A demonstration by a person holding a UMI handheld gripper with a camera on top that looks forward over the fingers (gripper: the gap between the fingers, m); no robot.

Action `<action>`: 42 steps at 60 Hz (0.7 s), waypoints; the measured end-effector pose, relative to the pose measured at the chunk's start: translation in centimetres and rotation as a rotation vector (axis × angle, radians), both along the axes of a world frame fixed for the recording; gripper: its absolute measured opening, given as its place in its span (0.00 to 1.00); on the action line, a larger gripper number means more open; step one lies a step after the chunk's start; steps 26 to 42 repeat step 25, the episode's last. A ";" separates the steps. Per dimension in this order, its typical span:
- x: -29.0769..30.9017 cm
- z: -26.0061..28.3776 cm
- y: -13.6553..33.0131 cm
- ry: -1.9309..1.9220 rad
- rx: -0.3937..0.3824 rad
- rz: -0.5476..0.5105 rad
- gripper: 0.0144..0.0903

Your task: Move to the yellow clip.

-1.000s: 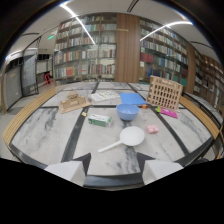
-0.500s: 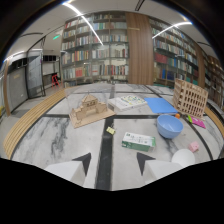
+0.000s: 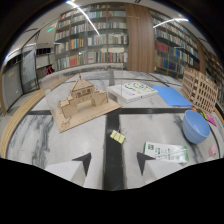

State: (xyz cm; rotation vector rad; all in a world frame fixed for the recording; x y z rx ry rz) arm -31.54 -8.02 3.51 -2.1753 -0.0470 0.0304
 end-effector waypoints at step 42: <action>0.0 -0.2 1.0 -0.015 0.002 0.011 0.95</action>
